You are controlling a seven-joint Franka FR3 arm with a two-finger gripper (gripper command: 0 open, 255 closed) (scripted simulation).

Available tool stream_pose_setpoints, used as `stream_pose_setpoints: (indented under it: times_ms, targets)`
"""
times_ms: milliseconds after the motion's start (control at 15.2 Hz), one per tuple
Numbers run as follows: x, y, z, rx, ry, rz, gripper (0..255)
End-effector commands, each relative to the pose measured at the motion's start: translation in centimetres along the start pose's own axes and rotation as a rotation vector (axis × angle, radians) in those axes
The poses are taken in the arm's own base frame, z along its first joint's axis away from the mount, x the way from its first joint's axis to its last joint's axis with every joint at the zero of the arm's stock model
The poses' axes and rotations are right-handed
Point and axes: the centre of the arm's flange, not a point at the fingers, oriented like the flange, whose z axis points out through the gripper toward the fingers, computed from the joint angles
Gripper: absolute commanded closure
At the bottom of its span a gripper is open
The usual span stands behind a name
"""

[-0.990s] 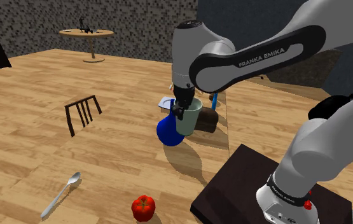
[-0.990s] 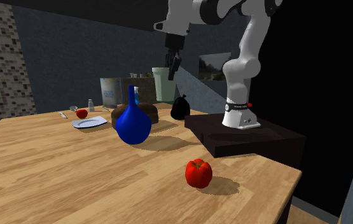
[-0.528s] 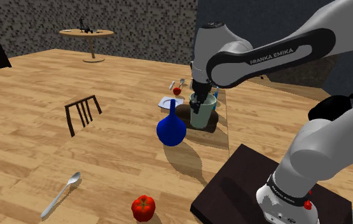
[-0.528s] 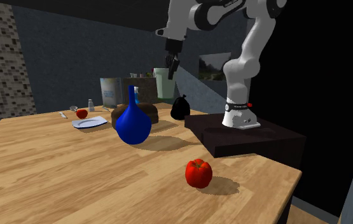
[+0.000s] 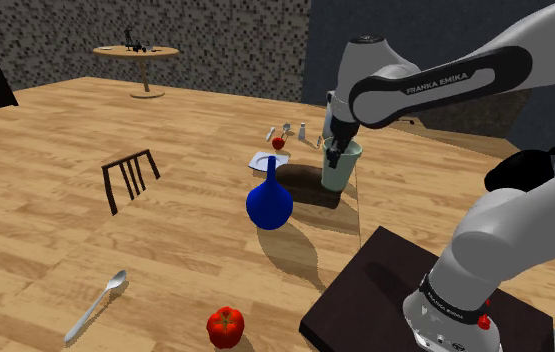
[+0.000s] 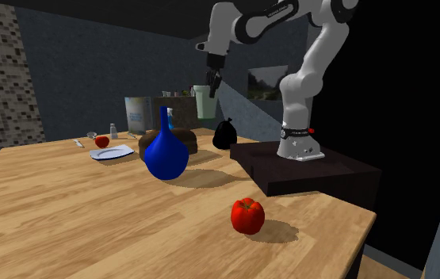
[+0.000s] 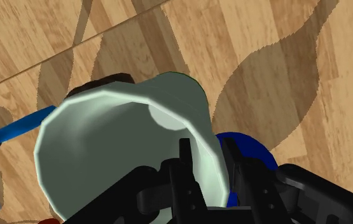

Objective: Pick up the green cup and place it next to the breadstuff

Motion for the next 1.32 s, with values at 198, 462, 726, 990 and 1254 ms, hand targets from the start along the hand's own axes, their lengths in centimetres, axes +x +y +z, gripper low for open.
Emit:
stream_pose_setpoints:
  times_ms: [198, 462, 726, 990, 1254]
  targets:
    - [-2.0, 6.3, 1.1, -0.001, 0.001, -0.002, 255]
    - [-3.6, 11.2, 1.9, -0.001, 0.001, -0.002, 255]
    - [-5.3, 16.2, 2.8, -0.001, 0.001, -0.002, 255]
    - [-6.5, 19.3, 4.4, -0.001, 0.001, -0.002, 255]
    - [-6.7, 18.8, 6.4, -0.001, 0.001, -0.002, 255]
